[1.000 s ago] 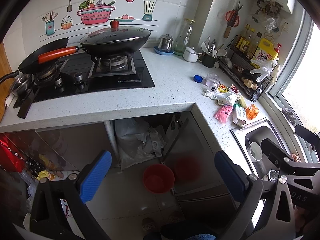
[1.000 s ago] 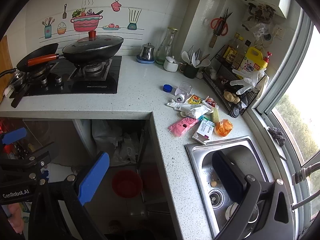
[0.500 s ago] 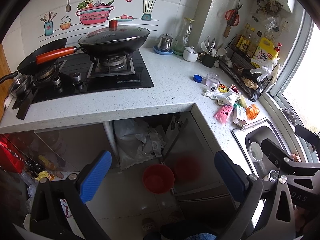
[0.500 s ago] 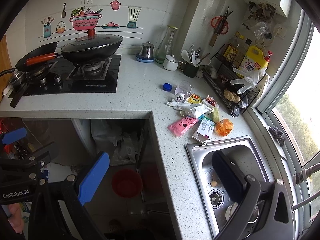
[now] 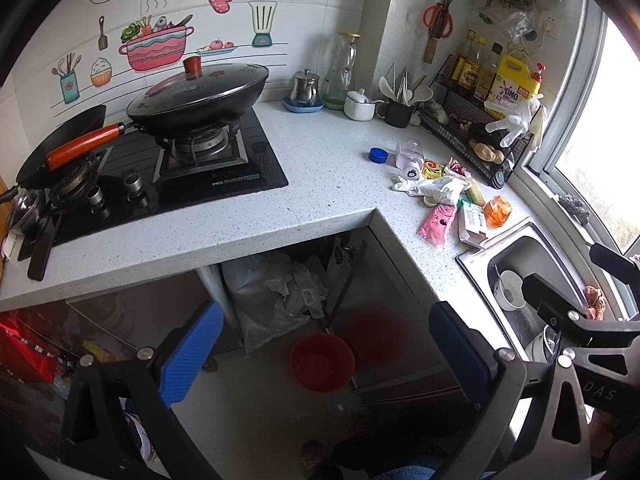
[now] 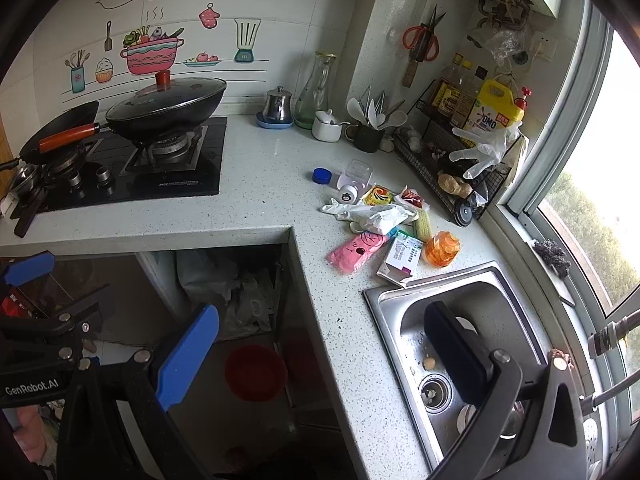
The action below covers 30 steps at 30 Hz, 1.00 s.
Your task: Collect trash
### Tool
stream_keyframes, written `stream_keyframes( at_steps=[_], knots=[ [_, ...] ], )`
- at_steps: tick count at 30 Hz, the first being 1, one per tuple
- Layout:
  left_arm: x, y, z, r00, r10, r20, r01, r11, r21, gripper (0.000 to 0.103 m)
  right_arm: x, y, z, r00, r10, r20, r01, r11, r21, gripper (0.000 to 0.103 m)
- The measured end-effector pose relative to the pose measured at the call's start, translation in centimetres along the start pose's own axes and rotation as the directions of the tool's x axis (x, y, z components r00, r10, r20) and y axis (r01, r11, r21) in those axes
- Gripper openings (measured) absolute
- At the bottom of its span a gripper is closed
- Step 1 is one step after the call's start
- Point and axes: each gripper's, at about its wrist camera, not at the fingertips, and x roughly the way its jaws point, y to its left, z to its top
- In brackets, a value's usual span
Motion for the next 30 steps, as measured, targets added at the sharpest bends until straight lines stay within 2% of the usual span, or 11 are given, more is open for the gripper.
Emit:
stream_keyframes(
  at_steps=[11, 19, 25, 30],
  knots=[
    [6.6, -4.1, 4.5, 0.995, -0.072, -0.075, 0.083, 0.985, 0.150, 0.102, 3.9, -3.6, 0.6, 0.995, -0.070, -0.066, 0.079, 0.987, 0.139, 0.103],
    [13.4, -9.3, 9.9, 0.984, -0.124, -0.125, 0.153, 0.953, 0.260, 0.102, 8.6, -8.2, 2.4, 0.984, -0.122, -0.131, 0.151, 0.960, 0.235, 0.103],
    [19.3, -13.6, 12.8, 0.966, -0.156, -0.205, 0.218, 0.917, 0.333, 0.102, 12.7, -11.8, 3.1, 0.971, -0.140, -0.196, 0.194, 0.935, 0.296, 0.103],
    [24.4, -16.7, 13.9, 0.942, -0.159, -0.297, 0.265, 0.893, 0.364, 0.102, 16.5, -14.4, 3.0, 0.952, -0.125, -0.278, 0.217, 0.918, 0.333, 0.103]
  ],
)
